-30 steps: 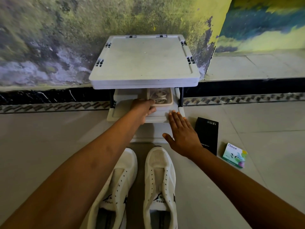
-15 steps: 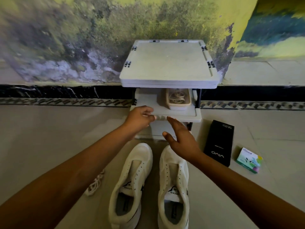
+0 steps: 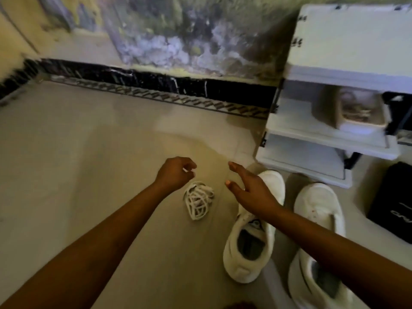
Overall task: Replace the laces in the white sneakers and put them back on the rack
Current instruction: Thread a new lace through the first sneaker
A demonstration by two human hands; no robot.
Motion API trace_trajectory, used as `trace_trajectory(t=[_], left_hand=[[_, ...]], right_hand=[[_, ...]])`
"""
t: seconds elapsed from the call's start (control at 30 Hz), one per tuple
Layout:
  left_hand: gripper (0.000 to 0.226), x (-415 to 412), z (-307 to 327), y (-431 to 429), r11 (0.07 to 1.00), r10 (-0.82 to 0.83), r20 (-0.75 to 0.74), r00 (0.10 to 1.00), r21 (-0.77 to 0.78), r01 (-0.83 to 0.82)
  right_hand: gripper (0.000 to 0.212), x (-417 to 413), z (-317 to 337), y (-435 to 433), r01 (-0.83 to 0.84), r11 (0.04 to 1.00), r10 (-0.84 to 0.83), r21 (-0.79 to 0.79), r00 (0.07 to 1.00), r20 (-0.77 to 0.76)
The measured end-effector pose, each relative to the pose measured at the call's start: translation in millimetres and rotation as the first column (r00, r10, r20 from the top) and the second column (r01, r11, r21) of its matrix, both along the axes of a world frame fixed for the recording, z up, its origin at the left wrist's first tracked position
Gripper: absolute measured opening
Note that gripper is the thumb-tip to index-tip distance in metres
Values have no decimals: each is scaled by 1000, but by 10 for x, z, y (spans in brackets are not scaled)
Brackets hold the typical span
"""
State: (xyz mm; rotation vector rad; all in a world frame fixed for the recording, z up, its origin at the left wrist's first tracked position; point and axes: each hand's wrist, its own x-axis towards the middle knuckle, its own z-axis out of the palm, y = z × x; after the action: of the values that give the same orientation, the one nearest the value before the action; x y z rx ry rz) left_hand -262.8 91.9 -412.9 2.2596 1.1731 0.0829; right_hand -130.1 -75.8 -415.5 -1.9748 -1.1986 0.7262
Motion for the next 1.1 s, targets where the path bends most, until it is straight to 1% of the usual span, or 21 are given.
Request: trace_trajectory(t=[0.13, 0.23, 0.3, 0.37, 0.43, 0.5, 0.57, 0.6, 0.67, 0.73, 0.87, 1.0, 1.07, 1.1], left_hand=[[27, -181, -425, 85, 999, 25, -161, 987, -41, -32], [38, -141, -601, 43, 998, 9, -187, 982, -55, -19], [43, -70, -684, 29, 1000, -13, -202, 979, -24, 9], [43, -8, -727, 4, 999, -19, -257, 966, 33, 29], [38, 27, -734, -24, 996, 27, -288, 957, 91, -1], [30, 49, -693, -11, 992, 116, -239, 964, 82, -100], [21, 65, -582, 54, 981, 195, -130, 972, 13, -195], [19, 85, -490, 93, 977, 208, -69, 976, -27, -210], [12, 149, -199, 159, 977, 193, 67, 979, -106, -185], [7, 224, 173, 171, 972, 165, 186, 969, -195, -129], [11, 274, 861, 104, 950, 143, 301, 943, -308, -46], [13, 252, 1516, -107, 934, 133, 385, 913, -358, 15], [14, 254, 1879, -277, 915, 131, 445, 886, -398, 64], [15, 263, 2012, -352, 912, 122, 461, 879, -401, 83]], right_hand=[[54, -100, -163, 108, -34, 997, 35, -71, 999, 12], [54, -124, -220, 152, -23, 996, 24, -90, 1000, 3], [54, -134, -237, 174, -17, 995, 18, -100, 1000, 11], [54, -141, -250, 173, -14, 994, 15, -105, 1000, 11], [53, -131, -257, 147, -6, 994, 5, -109, 1000, -3], [54, -101, -241, 99, 14, 993, -16, -116, 1000, -23], [54, -69, -186, 36, 39, 992, -44, -121, 998, -39], [53, -55, -151, 6, 50, 991, -56, -123, 998, -41], [54, -15, -35, -34, 66, 990, -70, -128, 997, -28], [54, 32, 138, -62, 67, 990, -65, -127, 998, 20], [54, 77, 681, -169, 49, 995, -41, -85, 995, 95], [54, 97, 1231, -263, 41, 998, -29, -54, 980, 196], [54, 66, 1512, -274, 64, 997, -52, -46, 974, 221], [54, 39, 1616, -261, 76, 996, -67, -37, 977, 205]])
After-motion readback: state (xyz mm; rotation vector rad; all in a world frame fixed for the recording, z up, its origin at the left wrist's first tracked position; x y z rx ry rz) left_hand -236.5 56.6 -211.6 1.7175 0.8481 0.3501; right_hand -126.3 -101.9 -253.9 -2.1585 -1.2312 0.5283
